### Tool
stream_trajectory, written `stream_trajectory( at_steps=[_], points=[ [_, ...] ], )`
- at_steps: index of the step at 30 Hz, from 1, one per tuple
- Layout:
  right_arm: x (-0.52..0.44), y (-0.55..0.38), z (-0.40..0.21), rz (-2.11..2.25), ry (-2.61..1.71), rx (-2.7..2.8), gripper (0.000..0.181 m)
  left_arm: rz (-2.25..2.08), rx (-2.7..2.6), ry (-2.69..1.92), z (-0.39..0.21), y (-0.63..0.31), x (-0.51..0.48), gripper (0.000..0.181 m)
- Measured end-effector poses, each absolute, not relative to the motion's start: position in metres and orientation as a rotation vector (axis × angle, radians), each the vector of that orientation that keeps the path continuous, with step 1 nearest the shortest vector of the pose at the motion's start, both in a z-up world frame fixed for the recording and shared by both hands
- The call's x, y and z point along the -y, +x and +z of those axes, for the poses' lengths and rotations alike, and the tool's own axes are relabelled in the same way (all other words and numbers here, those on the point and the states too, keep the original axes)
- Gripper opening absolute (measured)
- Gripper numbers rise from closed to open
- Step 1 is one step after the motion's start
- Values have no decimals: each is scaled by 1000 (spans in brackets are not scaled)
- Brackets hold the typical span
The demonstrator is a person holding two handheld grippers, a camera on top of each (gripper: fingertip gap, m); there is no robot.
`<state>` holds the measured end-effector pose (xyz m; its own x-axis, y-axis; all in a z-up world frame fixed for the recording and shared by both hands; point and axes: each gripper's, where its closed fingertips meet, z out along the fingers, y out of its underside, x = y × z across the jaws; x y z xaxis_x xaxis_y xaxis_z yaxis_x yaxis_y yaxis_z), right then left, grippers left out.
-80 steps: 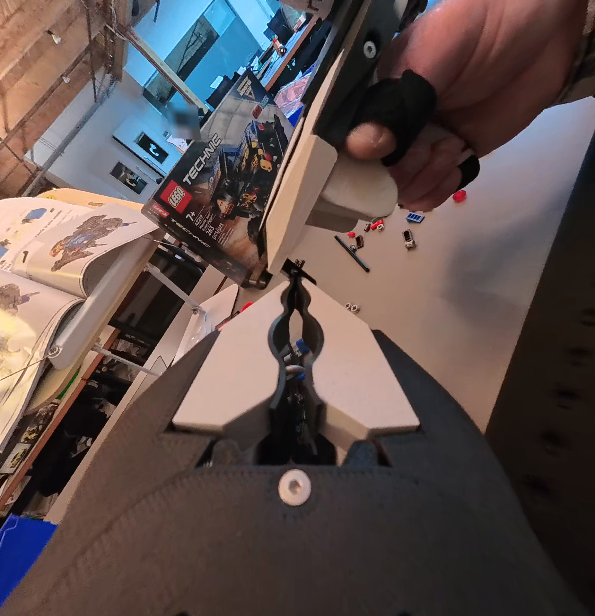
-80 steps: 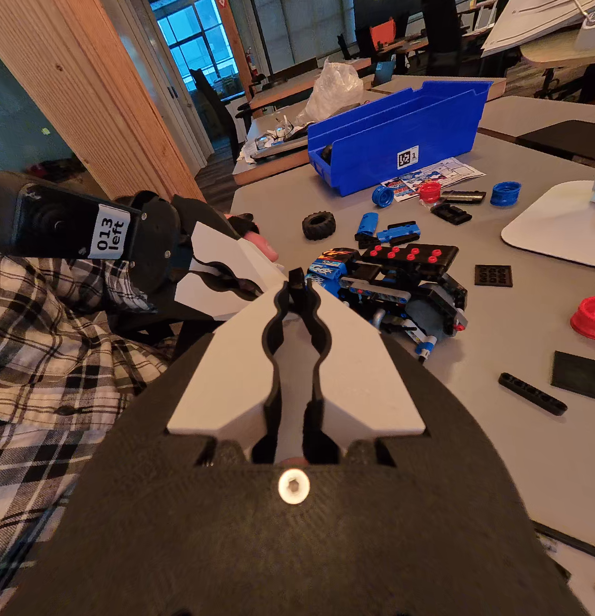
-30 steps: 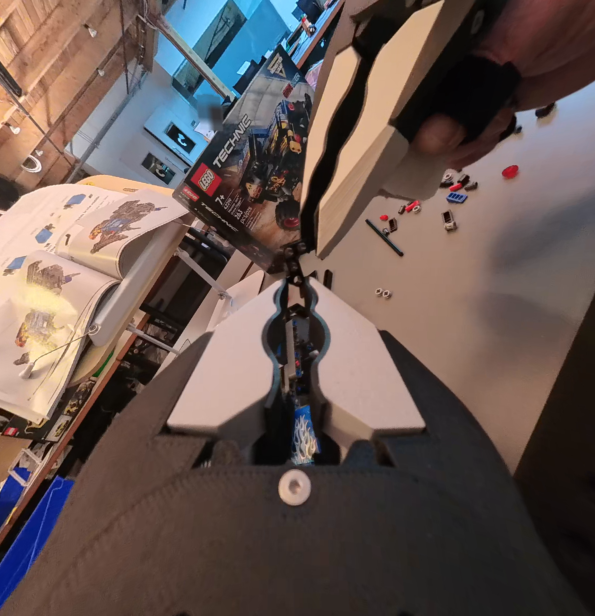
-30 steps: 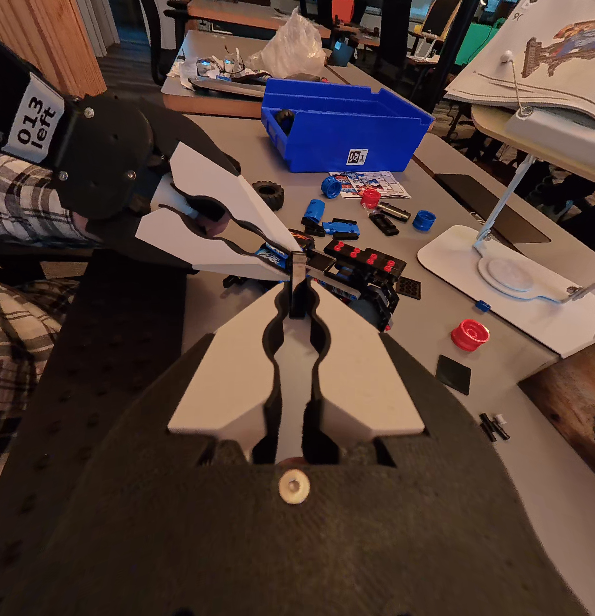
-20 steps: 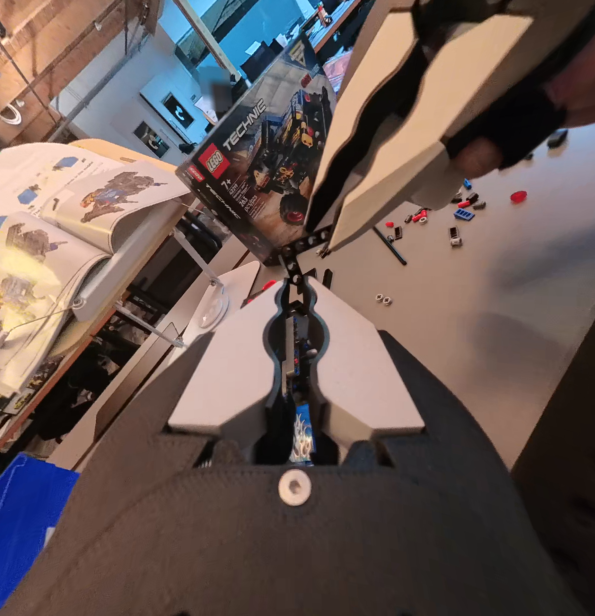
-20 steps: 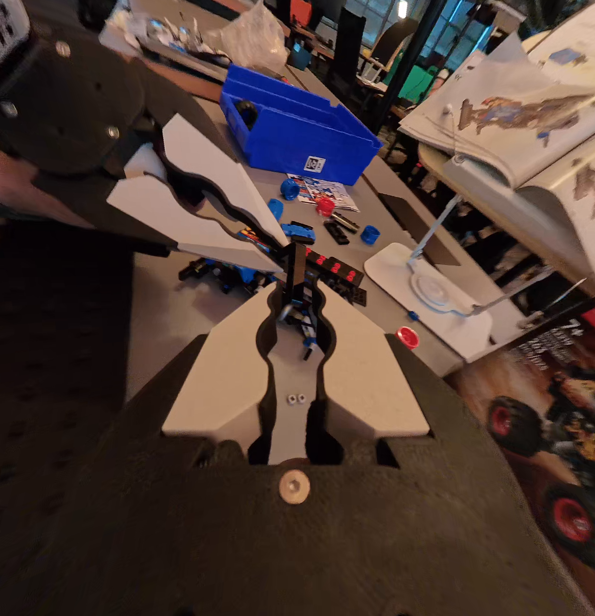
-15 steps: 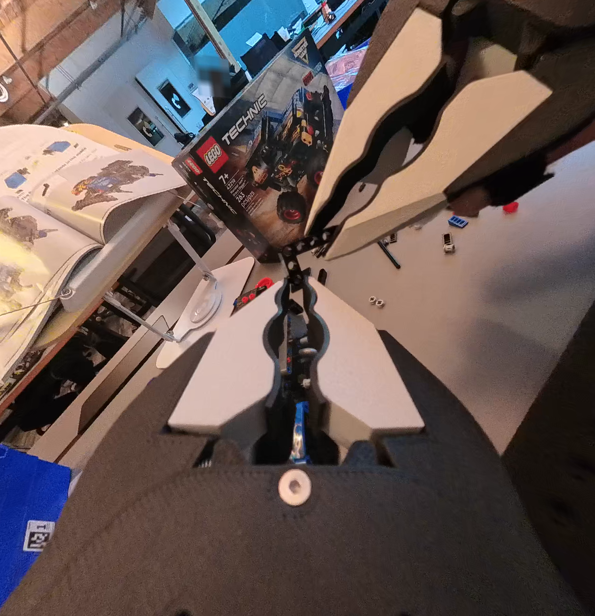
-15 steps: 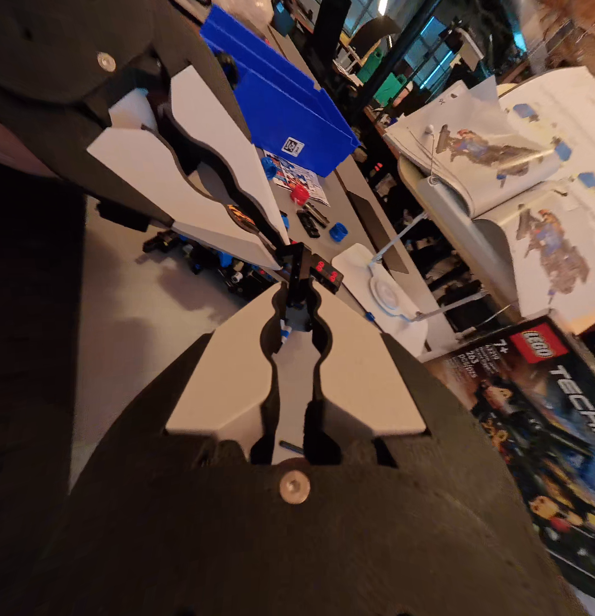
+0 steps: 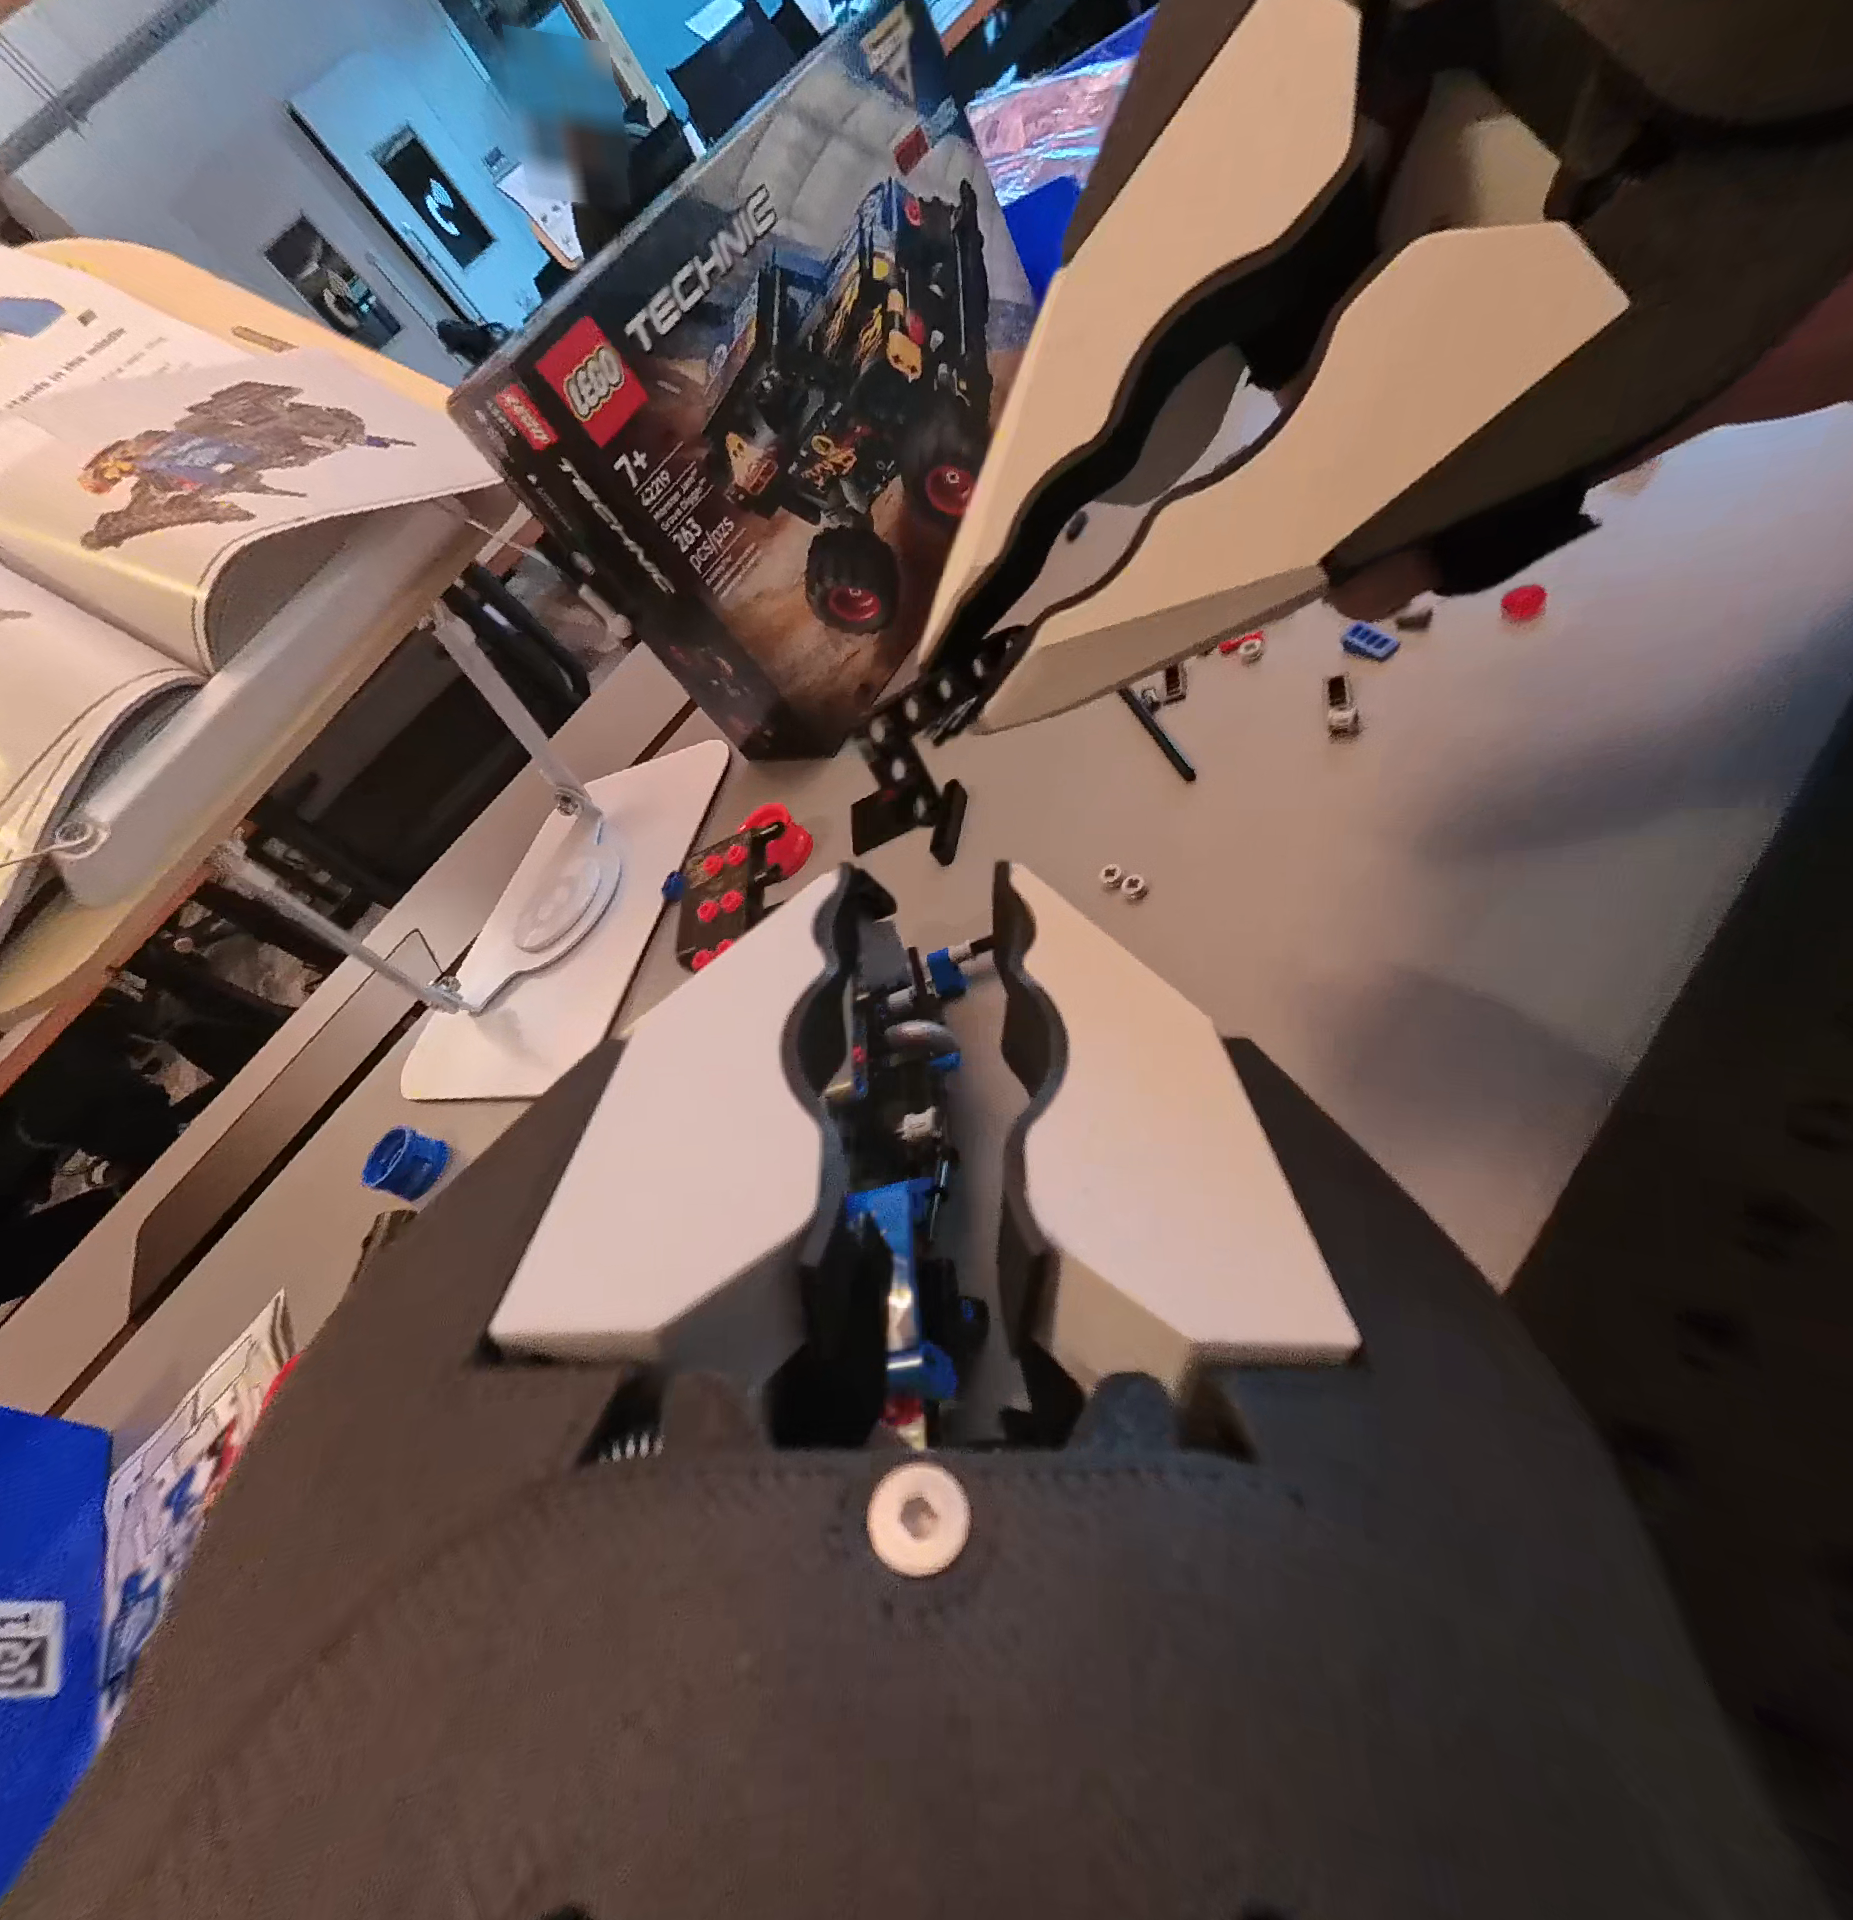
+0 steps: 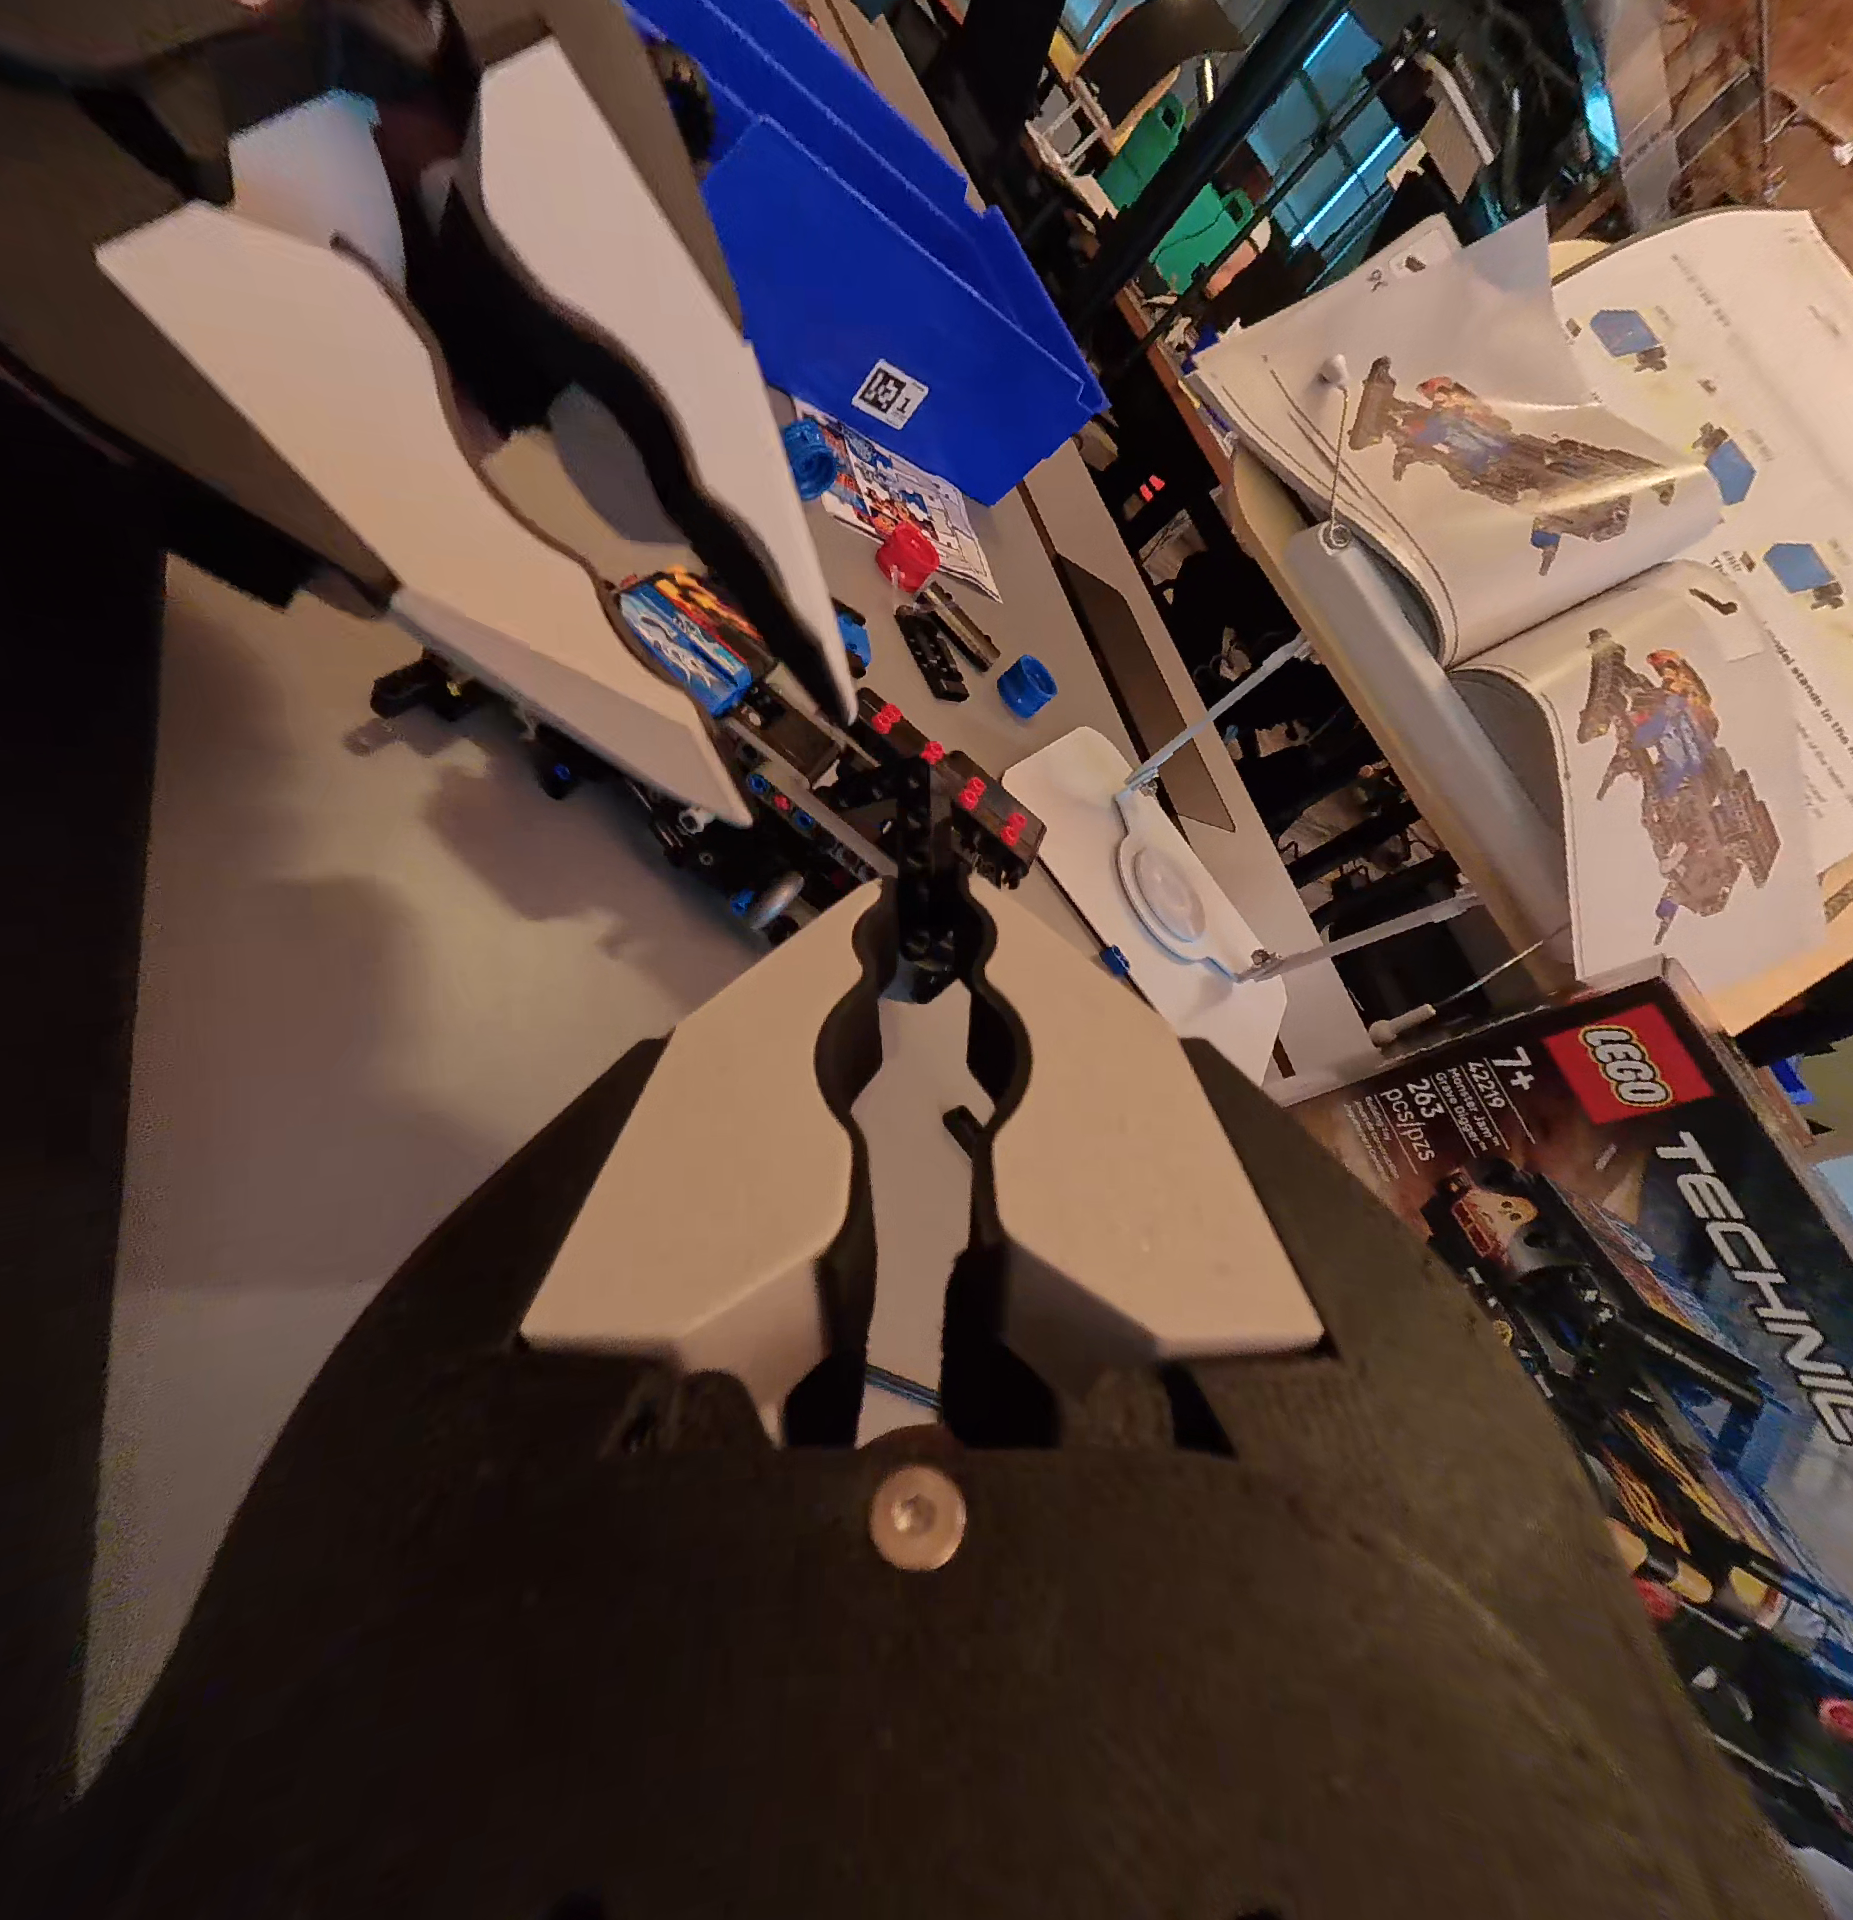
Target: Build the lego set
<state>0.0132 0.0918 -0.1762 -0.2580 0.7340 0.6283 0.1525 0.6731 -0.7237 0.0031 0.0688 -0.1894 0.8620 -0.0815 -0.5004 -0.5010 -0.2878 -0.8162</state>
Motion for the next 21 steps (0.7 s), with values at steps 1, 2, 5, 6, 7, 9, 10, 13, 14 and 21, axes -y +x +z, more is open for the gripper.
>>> stream_trajectory(
  at_steps=[1, 2, 5, 6, 7, 9, 10, 13, 14, 21],
  points=[
    [-94, 12, -178, 637, -702, 1786, 8, 443, -434, -1844, -189, -2, -68, 28],
    [-96, 10, -180, 613, -686, 1794, 8, 448, -426, -1852, -187, -8, -67, 33],
    [-97, 3, -184, 550, -618, 1827, 8, 405, -401, -1885, -182, -23, -66, 43],
    [-97, 1, -186, 541, -600, 1839, 8, 405, -391, -1896, -181, -29, -68, 48],
    [-96, -2, -187, 535, -578, 1852, 8, 406, -385, -1910, -181, -34, -69, 52],
    [-97, -8, -191, 484, -531, 1875, 8, 395, -377, -1929, -181, -43, -72, 57],
    [-99, -11, -193, 452, -506, 1886, 8, 385, -377, -1941, -182, -46, -74, 60],
    [-105, -21, -197, 395, -428, 1917, 8, 312, -388, -2012, -193, -50, -80, 67],
    [-105, -24, -199, 387, -400, 1930, 8, 289, -389, -2031, -196, -50, -82, 68],
    [-112, -42, -205, 348, -268, 1981, 8, 220, -378, -2104, -209, -60, -93, 67]
  ],
)
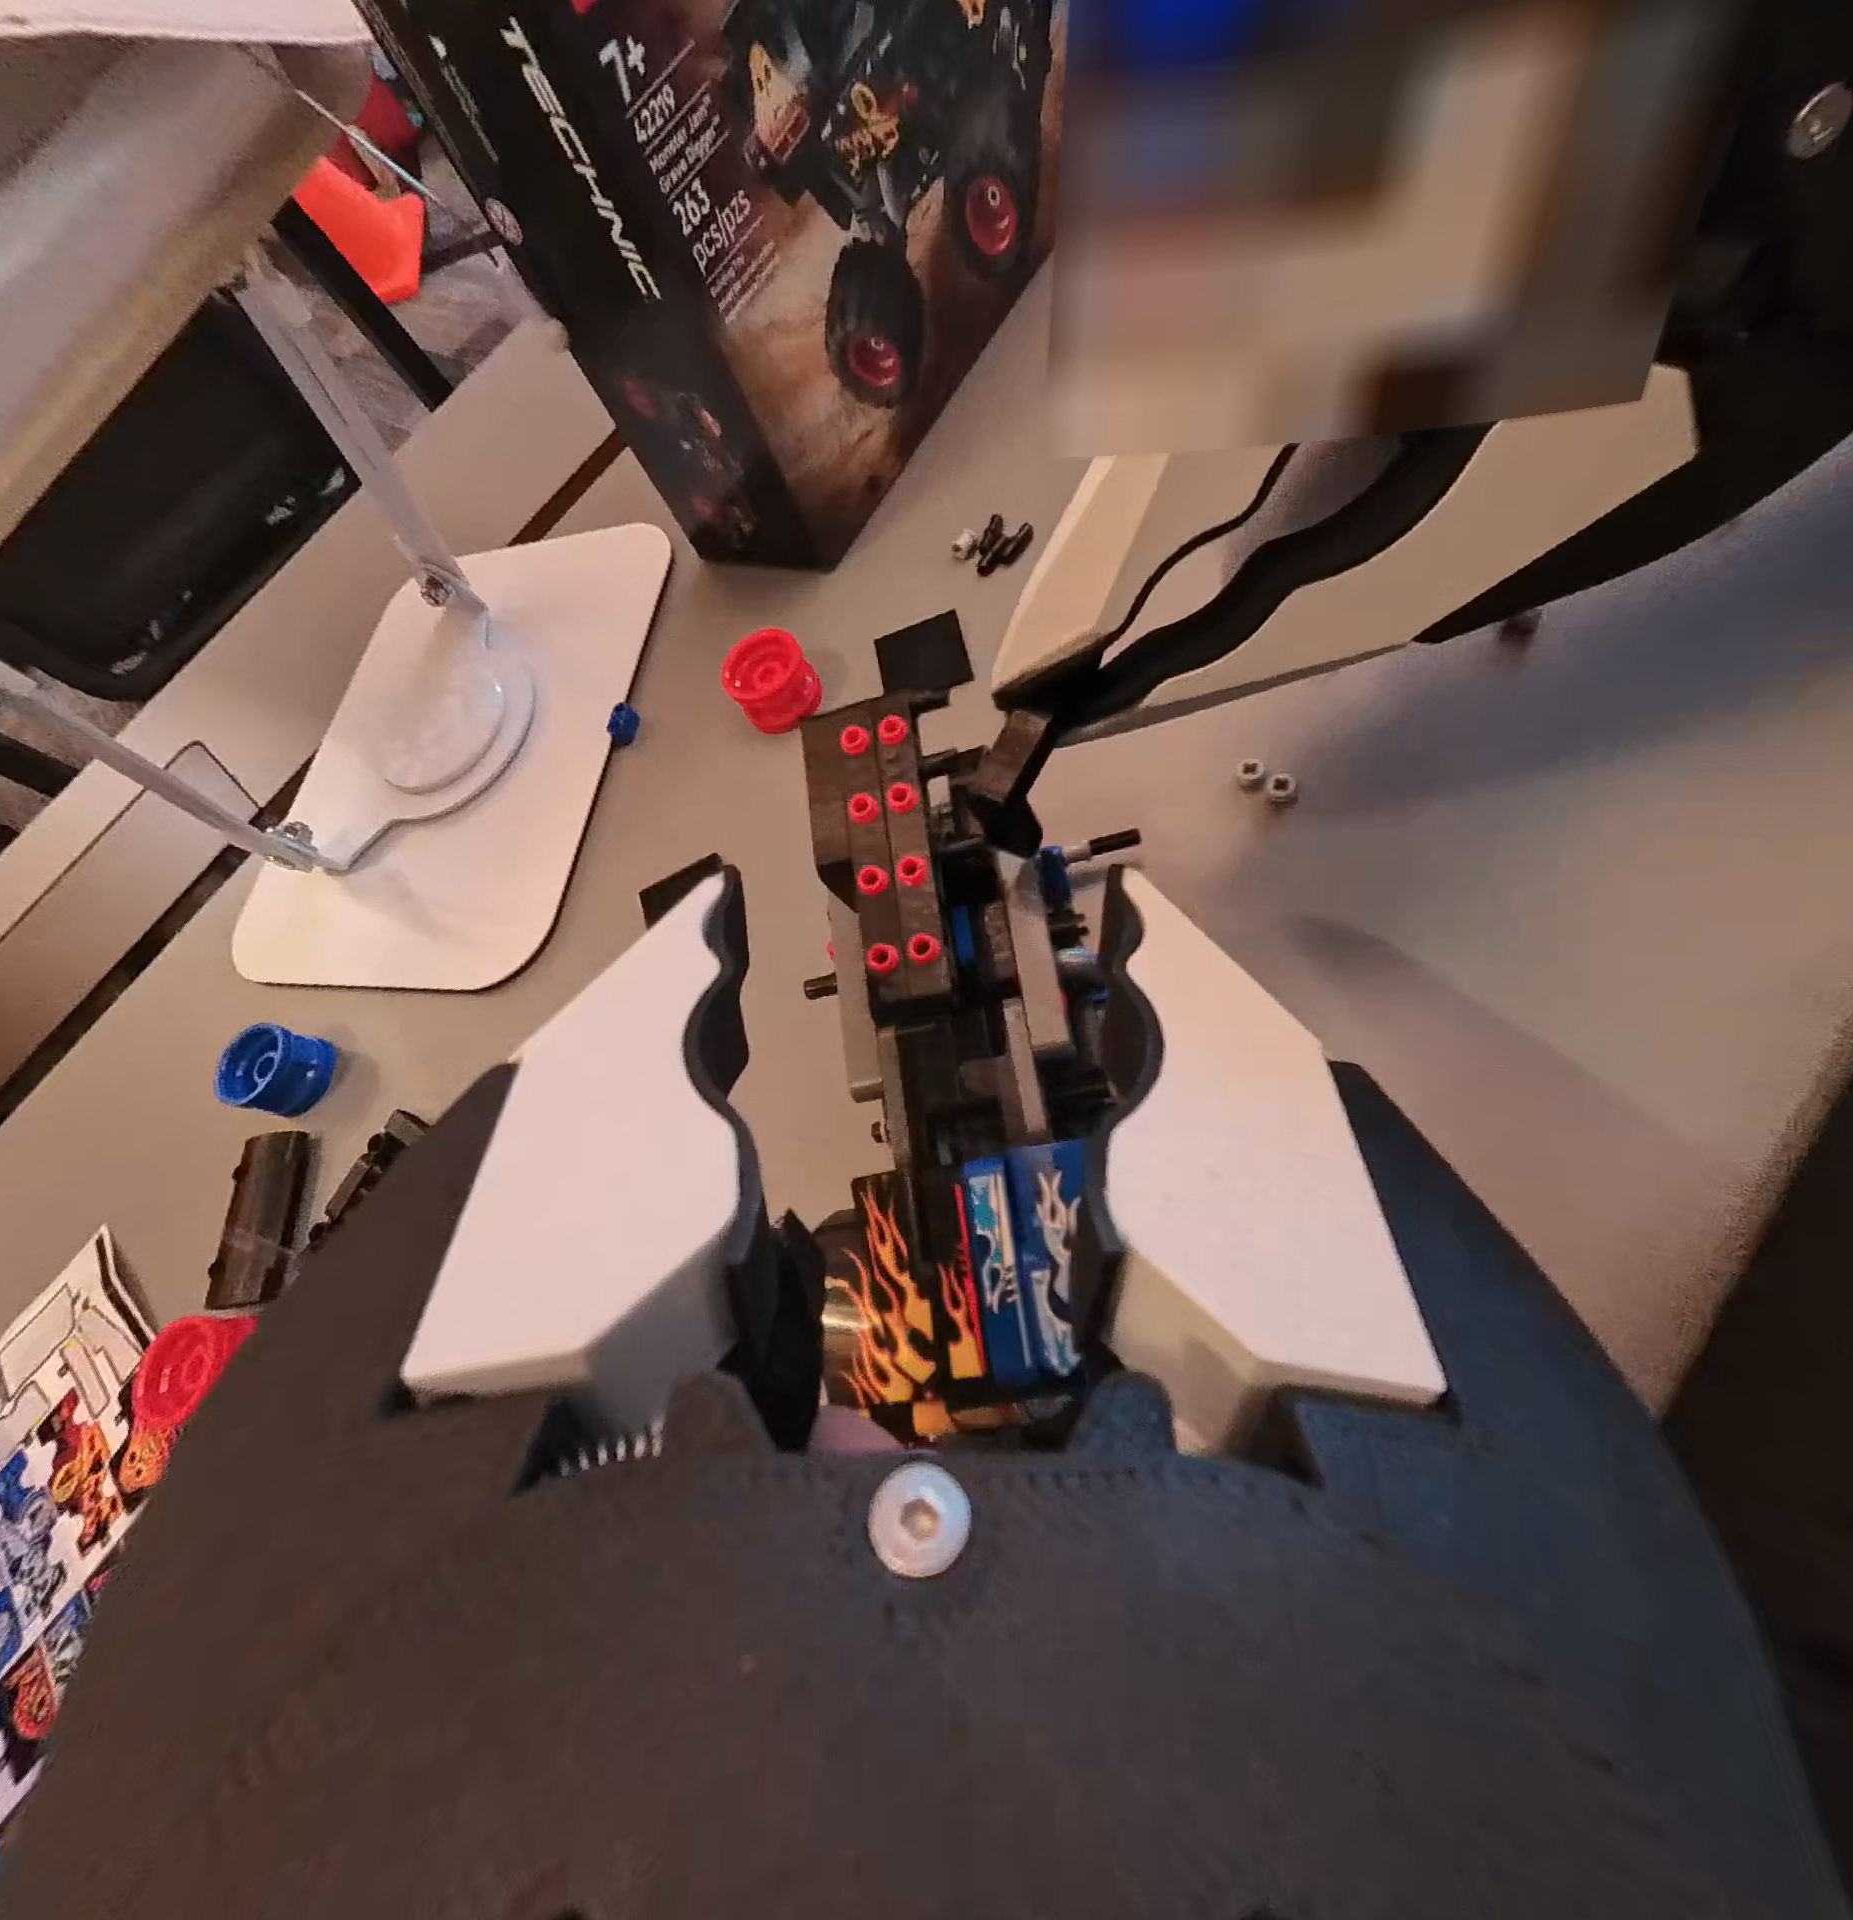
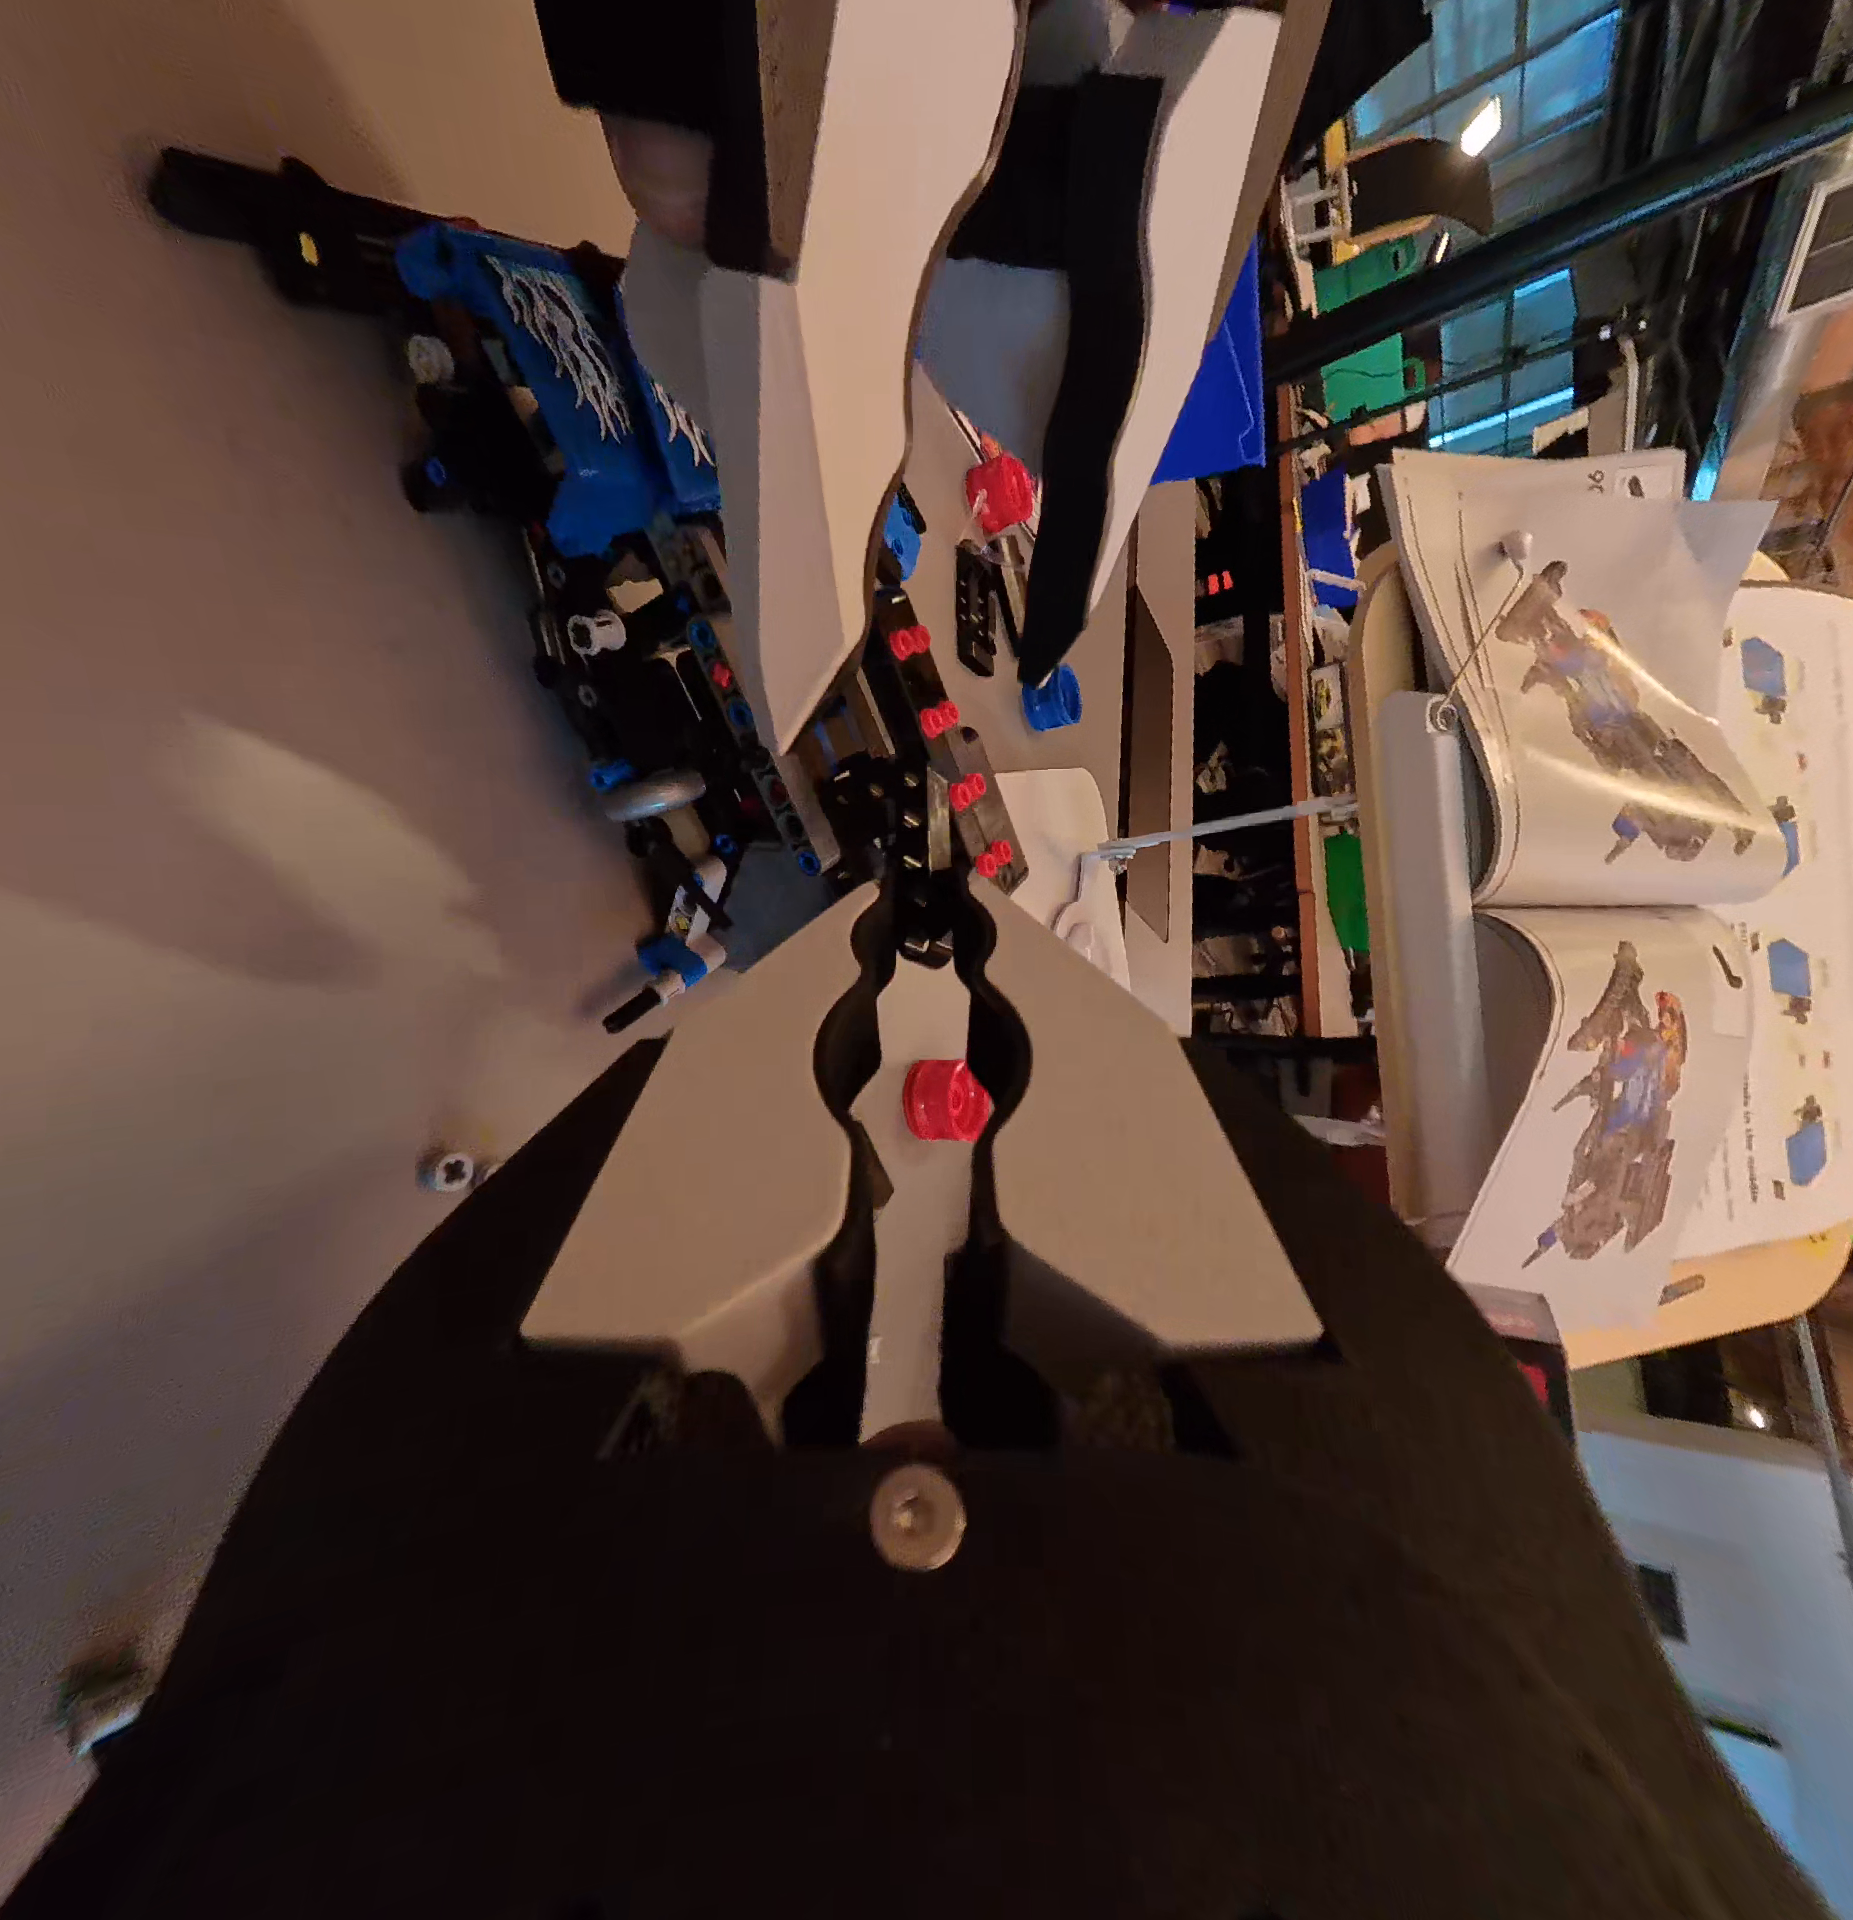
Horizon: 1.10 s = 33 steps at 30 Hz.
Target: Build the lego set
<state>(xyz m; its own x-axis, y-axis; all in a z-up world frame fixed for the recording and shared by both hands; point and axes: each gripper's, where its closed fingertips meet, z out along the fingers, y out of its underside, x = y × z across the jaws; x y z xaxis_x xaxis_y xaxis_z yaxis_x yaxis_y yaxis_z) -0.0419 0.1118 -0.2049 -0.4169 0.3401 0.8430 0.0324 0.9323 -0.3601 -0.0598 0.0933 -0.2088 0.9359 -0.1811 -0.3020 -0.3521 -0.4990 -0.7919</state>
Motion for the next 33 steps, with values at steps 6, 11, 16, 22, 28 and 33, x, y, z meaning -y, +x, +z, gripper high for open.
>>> stream_trajectory(
  at_steps=[6, 11, 16, 22, 28, 33],
  points=[
    [-114, -50, -211, 343, -210, 2002, 8, 177, -384, -2131, -216, -62, -99, 59],
    [-120, -55, -214, 329, -193, 1994, 7, 155, -381, -2141, -218, -63, -103, 58],
    [-123, -60, -212, 271, -151, 1958, 6, 152, -388, -2151, -219, -61, -106, 56],
    [-122, -57, -214, 193, -74, 1954, 6, 125, -399, -2162, -222, -58, -106, 58],
    [-124, -61, -215, 129, -36, 1905, 5, 135, -393, -2171, -226, -58, -108, 55],
    [-125, -64, -211, 96, -32, 1859, 5, 136, -357, -2161, -224, -62, -110, 47]
  ],
)
